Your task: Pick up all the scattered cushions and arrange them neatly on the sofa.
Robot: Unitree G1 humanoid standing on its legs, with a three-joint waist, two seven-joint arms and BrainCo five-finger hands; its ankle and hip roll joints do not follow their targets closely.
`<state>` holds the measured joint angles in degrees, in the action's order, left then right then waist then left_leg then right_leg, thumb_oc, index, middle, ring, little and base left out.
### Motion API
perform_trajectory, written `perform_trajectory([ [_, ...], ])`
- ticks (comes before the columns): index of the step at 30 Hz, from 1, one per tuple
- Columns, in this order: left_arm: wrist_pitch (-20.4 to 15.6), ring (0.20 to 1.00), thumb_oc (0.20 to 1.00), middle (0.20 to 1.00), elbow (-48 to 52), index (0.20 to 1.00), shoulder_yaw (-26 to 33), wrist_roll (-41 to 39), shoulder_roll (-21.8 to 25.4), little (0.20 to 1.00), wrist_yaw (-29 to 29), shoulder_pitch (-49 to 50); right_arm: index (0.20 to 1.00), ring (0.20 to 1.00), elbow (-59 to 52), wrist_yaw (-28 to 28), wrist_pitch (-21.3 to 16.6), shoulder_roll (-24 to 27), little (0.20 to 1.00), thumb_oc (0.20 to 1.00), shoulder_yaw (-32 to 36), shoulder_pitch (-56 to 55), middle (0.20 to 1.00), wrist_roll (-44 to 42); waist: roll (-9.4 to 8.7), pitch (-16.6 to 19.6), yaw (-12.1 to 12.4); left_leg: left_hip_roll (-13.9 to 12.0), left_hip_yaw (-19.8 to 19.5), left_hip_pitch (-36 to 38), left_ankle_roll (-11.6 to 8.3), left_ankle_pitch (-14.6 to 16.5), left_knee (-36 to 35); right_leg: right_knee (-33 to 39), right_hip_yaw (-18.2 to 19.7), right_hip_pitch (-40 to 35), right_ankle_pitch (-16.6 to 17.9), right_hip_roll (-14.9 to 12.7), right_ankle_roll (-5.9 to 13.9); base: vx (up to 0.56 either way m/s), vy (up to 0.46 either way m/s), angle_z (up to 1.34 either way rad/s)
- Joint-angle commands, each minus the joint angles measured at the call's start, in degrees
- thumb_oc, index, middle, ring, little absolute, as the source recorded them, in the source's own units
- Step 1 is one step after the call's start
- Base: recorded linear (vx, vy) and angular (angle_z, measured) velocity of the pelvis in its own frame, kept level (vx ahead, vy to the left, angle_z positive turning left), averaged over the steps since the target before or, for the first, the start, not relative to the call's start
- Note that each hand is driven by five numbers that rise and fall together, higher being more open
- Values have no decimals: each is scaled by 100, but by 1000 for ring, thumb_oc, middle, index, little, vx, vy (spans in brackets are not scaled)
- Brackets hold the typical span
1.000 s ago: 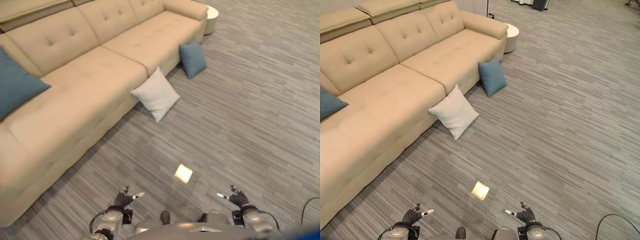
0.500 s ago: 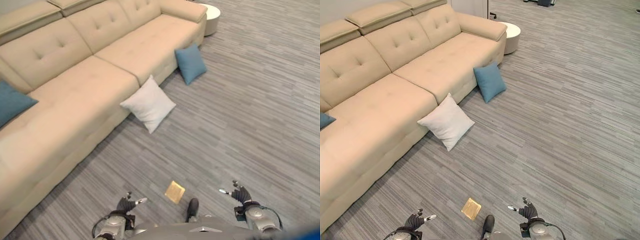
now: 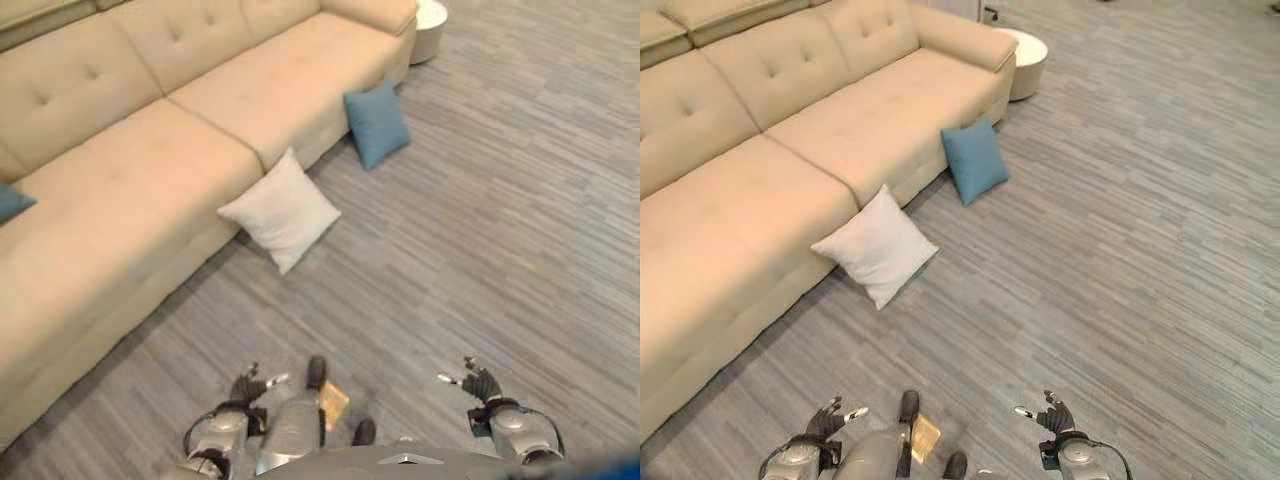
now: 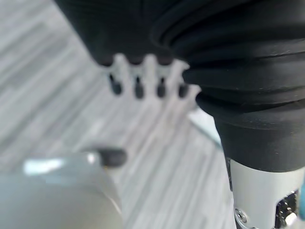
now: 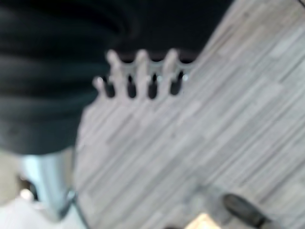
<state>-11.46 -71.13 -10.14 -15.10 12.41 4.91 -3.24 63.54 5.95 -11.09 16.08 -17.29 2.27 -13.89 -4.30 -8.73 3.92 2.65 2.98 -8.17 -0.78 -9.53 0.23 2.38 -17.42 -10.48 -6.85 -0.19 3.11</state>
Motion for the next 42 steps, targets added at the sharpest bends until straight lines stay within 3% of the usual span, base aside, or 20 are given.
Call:
perform_trajectory([
  [1,-25,1000,1000,1000,-31,1000,-297,59,-121,1000,-61,82,1000,1000,-427,-60,-156,82,1000,1000,93,128,1000,67,123,-27,232,67,-32,560,116,835,63,-1932,526,754,825,-721,529,202,186,-37],
  [2,-27,1000,1000,1000,6,1000,-300,0,-97,1000,-57,58,1000,1000,-457,-57,-167,76,1000,1000,107,139,1000,35,142,-95,164,65,-44,702,175,879,41,-2365,599,951,1075,-768,575,120,114,-26],
  [5,-28,1000,1000,1000,102,1000,-413,41,-45,1000,-57,-48,1000,1000,-305,-46,-149,21,1000,1000,134,156,1000,-11,253,-195,20,-7,-149,996,250,1057,19,-2874,536,1416,1074,-828,446,252,105,26],
  [11,-55,1000,1000,1000,127,1000,-387,47,17,1000,-67,-110,1000,1000,-202,-121,-154,41,1000,1000,61,217,1000,-35,202,-230,-118,50,-440,1422,195,1308,-106,-1312,884,1819,1007,-436,411,287,-56,31],
  [12,-75,1000,1000,1000,94,1000,-360,73,15,1000,-58,-125,1000,1000,-183,-140,-130,39,1000,1000,43,234,1000,-42,140,-219,-206,108,-670,1550,169,1413,-110,-698,1392,1962,1157,-305,483,343,-95,23],
  [15,-112,1000,1000,1000,-60,1000,-281,42,-28,1000,-49,-78,1000,1000,-111,-166,-108,33,1000,1000,8,208,1000,0,84,-137,-213,120,-905,1662,86,1578,42,-423,1528,1819,1241,-295,488,448,-156,76],
  [18,-111,1000,1000,1000,-58,1000,-250,-28,-55,1000,-49,-36,1000,1000,-141,-169,-111,44,1000,1000,-10,155,1000,-33,76,-17,-200,-1,-1035,1612,-112,1473,397,-464,1469,1643,1133,-245,355,292,-153,74],
  [21,-112,1000,1000,1000,114,1000,-346,-90,-7,1000,-47,-73,1000,1000,-359,-142,-170,159,1000,1000,-15,90,1000,-133,-47,-163,-146,-121,-787,956,-383,1056,1604,-464,1206,1336,972,-345,181,158,-172,68],
  [23,-111,1000,1000,1000,195,1000,-397,-151,31,1000,-43,-141,1000,1000,-451,-94,-188,228,1000,1000,-41,118,1000,-161,-149,-341,-74,-169,-530,432,-353,1016,2267,-474,1012,1215,885,-413,78,65,-194,74],
  [26,-84,1000,1000,1000,178,1000,-398,-142,47,1000,-78,-120,1000,1000,-485,-89,-163,232,1000,1000,51,6,1000,-217,-175,-308,-105,-339,80,336,-246,1223,1596,-268,648,950,739,-431,98,162,-106,72],
  [28,-85,1000,1000,1000,164,1000,-397,-119,44,1000,-77,-99,1000,1000,-492,-93,-168,228,1000,1000,78,2,1000,-237,-179,-287,-93,-249,35,330,-221,1302,1412,-241,615,913,703,-406,129,191,-11,93],
  [29,-76,1000,1000,1000,152,1000,-396,-76,24,1000,-69,3,1000,1000,-533,-95,-177,233,1000,1000,84,-47,1000,-226,-114,-213,-73,-112,30,206,-198,1150,840,-180,589,825,613,-313,155,245,39,52],
  [31,-62,1000,1000,1000,111,1000,-383,-4,25,1000,-80,38,1000,1000,-638,-104,-189,240,1000,1000,106,-94,1000,-237,-55,-169,-134,-289,481,34,-236,749,411,-165,522,713,491,-235,129,277,61,17],
  [33,-55,1000,1000,1000,121,1000,-320,-34,59,1000,-81,33,1000,1000,-724,-132,-171,214,1000,1000,124,-88,1000,-264,-61,-127,-119,-379,747,54,-235,710,262,-282,485,661,354,-209,142,245,70,11],
  [35,-83,1000,1000,1000,146,1000,-282,-87,69,1000,-71,76,1000,1000,-717,-120,-171,177,1000,1000,54,-57,1000,-175,-85,-80,-8,-226,452,117,-155,779,305,-577,386,611,282,-315,227,288,129,-5],
  [37,-70,1000,1000,1000,119,1000,-264,-114,72,1000,-82,72,1000,1000,-740,-142,-164,158,1000,1000,93,-37,1000,-192,-68,-74,-22,-227,518,186,-107,832,264,-918,372,680,273,-392,272,222,161,-4],
  [38,-72,1000,1000,1000,175,1000,-229,-170,105,1000,-96,119,1000,1000,-759,-169,-163,126,1000,1000,42,52,1000,-96,-27,-139,86,-161,523,517,94,1032,196,-1882,365,1109,708,-710,524,209,214,-8],
  [39,-79,1000,1000,1000,213,1000,-224,-216,124,1000,-105,139,1000,1000,-856,-166,-185,139,1000,1000,38,57,1000,-98,-8,-199,73,-137,497,617,178,1076,205,-2346,426,1241,914,-800,588,282,240,-25],
  [41,-95,1000,1000,1000,264,1000,-270,-197,192,1000,-89,104,1000,1000,-1014,-168,-191,175,1000,1000,22,65,1000,-111,90,-288,-69,-153,253,837,237,1208,176,-2578,869,1758,992,-712,476,213,79,15],
  [42,-95,1000,1000,1000,265,1000,-270,-197,191,1000,-89,105,1000,1000,-1016,-168,-190,176,1000,1000,21,64,1000,-111,89,-302,-69,-149,253,856,236,1216,175,-2592,870,1746,977,-716,477,224,-2,66],
])
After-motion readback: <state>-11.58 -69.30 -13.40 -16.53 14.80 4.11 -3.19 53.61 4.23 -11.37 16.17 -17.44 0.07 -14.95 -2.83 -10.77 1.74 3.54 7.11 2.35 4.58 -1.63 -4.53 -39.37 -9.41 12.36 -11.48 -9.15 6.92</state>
